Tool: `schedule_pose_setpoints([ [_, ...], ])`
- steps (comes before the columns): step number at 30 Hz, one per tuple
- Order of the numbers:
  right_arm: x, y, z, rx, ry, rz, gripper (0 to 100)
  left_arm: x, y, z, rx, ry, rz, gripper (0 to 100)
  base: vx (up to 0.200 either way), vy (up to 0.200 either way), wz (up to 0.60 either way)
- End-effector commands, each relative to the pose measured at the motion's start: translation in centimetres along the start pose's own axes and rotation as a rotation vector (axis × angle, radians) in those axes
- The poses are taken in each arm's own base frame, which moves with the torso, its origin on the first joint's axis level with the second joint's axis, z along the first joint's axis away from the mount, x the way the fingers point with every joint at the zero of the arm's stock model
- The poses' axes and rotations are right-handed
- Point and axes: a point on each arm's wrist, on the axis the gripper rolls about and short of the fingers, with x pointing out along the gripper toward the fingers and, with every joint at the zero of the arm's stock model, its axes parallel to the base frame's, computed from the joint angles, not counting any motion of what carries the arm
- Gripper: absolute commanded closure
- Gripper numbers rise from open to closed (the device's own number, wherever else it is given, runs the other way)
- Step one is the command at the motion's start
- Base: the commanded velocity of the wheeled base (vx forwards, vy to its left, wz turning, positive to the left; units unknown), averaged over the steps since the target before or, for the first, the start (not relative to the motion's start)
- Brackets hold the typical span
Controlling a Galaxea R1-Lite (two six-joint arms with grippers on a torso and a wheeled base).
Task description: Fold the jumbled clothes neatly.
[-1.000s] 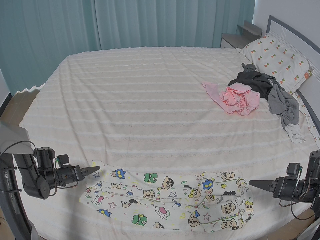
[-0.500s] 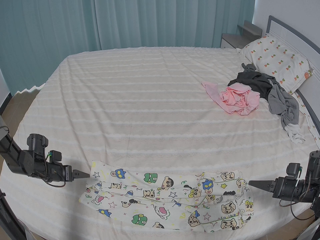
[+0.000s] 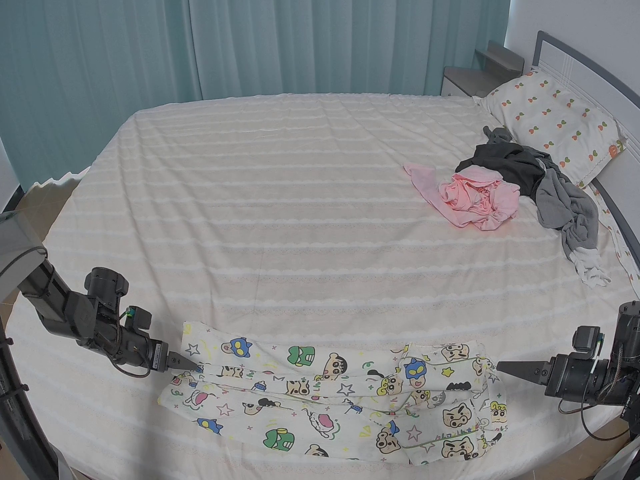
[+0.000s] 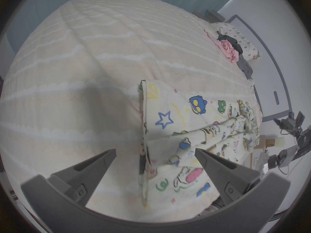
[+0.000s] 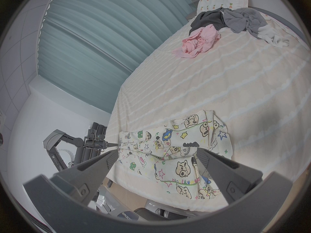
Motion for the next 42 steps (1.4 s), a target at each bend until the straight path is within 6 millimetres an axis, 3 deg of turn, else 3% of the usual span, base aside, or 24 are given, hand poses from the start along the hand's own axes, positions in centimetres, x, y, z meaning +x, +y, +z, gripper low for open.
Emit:
schedule_pose_setpoints([
  [1,-0.1,-0.2,-0.4,0.008,0.013,-0.007,0,2.5,0.3,-0.4,-0.002,0.044,-0.004,0,0.000,0.000,0.00],
  [9,-0.1,-0.2,-0.4,0.008,0.014,-0.006,0,3.2,-1.1,0.4,-0.061,0.008,-0.024,0,0.000,0.000,0.00],
  [19,-0.2,-0.1,-0.4,0.007,0.012,-0.007,0,3.8,-1.9,-0.8,-0.074,0.056,-0.040,0,0.000,0.000,0.00],
  [20,-0.1,-0.2,-0.4,0.008,0.013,-0.007,0,3.8,-1.9,-0.9,-0.075,0.061,-0.040,100,0.000,0.000,0.00],
  [32,-0.2,-0.2,-0.4,0.007,0.011,-0.008,0,3.4,-2.1,-1.4,-0.079,0.071,-0.041,100,0.000,0.000,0.00],
  [39,-0.2,-0.2,-0.4,0.007,0.011,-0.008,0,1.4,-2.3,-1.3,-0.081,0.028,-0.032,100,0.000,0.000,0.00],
  [42,-0.2,-0.2,-0.4,0.007,0.011,-0.008,0,-0.4,-1.5,-1.0,-0.108,-0.022,-0.008,100,0.000,0.000,0.00],
])
